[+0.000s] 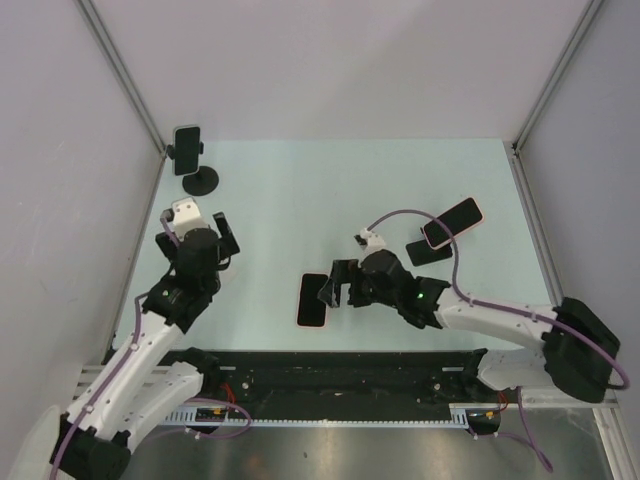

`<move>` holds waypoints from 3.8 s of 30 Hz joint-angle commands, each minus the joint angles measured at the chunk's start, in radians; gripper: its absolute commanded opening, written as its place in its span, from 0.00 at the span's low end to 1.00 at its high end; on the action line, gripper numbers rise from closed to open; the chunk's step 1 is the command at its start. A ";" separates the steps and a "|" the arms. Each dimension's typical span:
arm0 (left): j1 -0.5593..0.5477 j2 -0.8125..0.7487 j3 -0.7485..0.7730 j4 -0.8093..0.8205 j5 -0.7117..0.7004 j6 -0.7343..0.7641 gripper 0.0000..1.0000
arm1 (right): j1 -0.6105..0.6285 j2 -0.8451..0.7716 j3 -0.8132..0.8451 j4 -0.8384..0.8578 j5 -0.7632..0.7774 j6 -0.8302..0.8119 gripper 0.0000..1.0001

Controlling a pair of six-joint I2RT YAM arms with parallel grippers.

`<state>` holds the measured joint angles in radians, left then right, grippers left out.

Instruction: Remove the phone from the phone stand

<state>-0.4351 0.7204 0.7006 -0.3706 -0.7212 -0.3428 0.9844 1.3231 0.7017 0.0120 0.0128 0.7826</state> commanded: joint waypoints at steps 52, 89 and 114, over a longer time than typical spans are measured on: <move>0.654 1.080 0.667 0.085 0.272 0.045 0.23 | -0.274 -0.688 -0.205 -0.099 0.156 -0.404 0.99; 0.297 0.265 0.312 0.096 0.509 0.155 1.00 | -0.916 -0.532 0.116 -0.472 -0.002 -0.296 0.99; 0.003 -0.061 0.011 0.160 0.841 0.323 1.00 | -1.346 -0.251 -0.125 0.243 -0.493 -0.172 0.65</move>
<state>-0.4255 0.6727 0.7132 -0.2493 0.0753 -0.0662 -0.3565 1.0267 0.5880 0.1173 -0.4095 0.6403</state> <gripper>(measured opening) 0.996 0.666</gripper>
